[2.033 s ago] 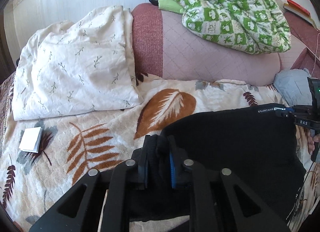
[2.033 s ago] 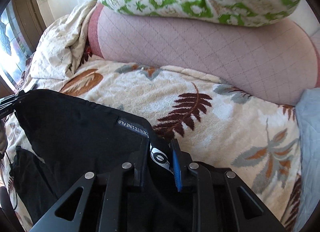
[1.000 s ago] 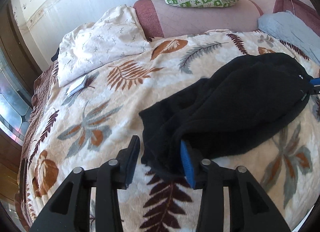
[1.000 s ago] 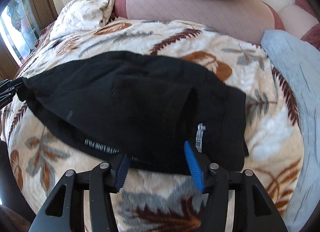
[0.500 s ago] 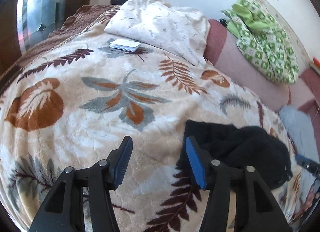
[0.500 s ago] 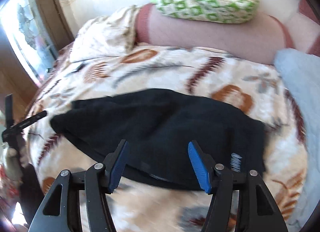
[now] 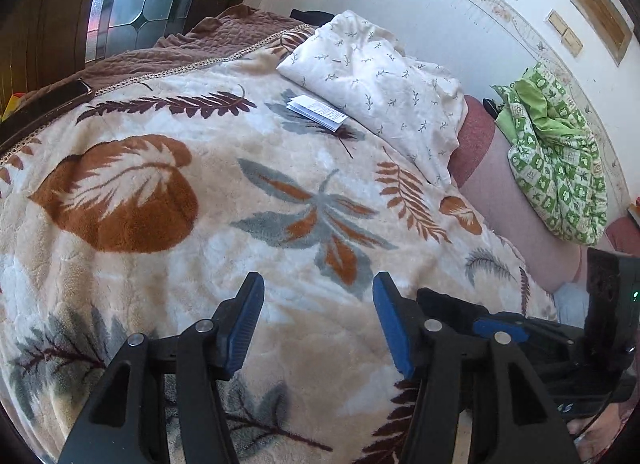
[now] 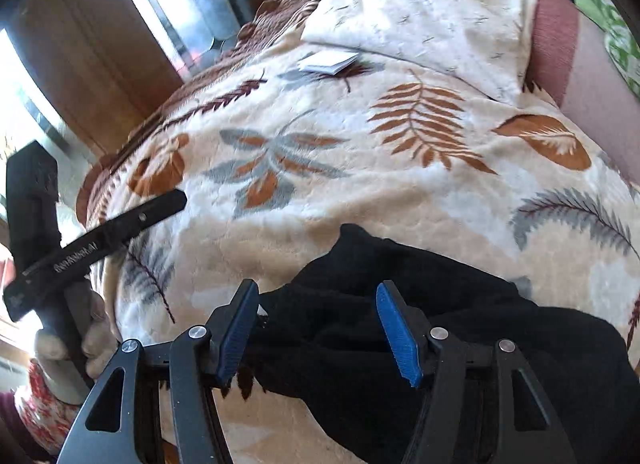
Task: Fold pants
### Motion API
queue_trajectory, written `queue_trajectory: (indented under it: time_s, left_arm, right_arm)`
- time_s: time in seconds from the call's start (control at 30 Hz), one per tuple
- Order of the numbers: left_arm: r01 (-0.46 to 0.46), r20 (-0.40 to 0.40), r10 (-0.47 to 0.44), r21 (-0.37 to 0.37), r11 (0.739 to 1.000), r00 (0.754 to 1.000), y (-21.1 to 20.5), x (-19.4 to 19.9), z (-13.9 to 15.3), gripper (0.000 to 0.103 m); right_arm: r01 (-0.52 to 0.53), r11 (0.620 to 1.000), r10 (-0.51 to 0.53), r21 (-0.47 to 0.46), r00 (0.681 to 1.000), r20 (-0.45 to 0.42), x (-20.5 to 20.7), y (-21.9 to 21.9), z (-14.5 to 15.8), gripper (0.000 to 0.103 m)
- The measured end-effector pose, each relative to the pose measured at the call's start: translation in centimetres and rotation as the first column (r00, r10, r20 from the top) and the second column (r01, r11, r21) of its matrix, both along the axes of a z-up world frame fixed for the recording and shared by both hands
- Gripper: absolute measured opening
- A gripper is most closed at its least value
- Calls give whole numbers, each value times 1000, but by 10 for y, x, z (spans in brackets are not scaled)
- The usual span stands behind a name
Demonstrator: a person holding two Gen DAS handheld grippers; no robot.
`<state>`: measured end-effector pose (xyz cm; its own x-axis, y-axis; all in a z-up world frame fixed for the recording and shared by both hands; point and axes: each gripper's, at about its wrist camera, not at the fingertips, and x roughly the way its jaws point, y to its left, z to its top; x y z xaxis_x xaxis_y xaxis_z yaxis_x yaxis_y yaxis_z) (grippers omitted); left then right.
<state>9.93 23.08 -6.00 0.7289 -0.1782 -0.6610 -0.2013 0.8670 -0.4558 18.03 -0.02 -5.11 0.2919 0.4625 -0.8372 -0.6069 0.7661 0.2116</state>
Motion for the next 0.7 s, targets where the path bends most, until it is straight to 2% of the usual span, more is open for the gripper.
queue_trajectory:
  time_s: [0.13, 0.17, 0.2, 0.33, 0.4, 0.57, 0.7]
  left_arm:
    - [20, -4, -20, -23, 1000, 1000, -2, 3, -1, 56]
    - [24, -3, -24, -26, 999, 1000, -3, 3, -1, 56]
    - [27, -2, -27, -25, 999, 1000, -4, 3, 0, 56]
    - [24, -3, -24, -32, 999, 1000, -2, 2, 0, 57]
    - [21, -2, -21, -50, 999, 1000, 0, 2, 0, 57]
    - [23, 4, -23, -56, 998, 1000, 0, 2, 0, 60]
    - [22, 5, -21, -35, 999, 1000, -2, 3, 0, 61]
  right_arm:
    - [-72, 991, 75, -116, 997, 24, -9, 20, -20, 66]
    - [-85, 985, 91, -147, 995, 30, -12, 23, -25, 61]
    - [-91, 982, 99, -166, 994, 35, -11, 26, -29, 44]
    - [-80, 979, 91, -187, 995, 47, -13, 27, -30, 30]
    - [-51, 985, 62, -165, 996, 60, -12, 22, -23, 23]
    - [37, 993, -25, -113, 994, 110, 1, 15, 2, 22]
    - [99, 991, -91, -87, 992, 91, 29, 27, 3, 23]
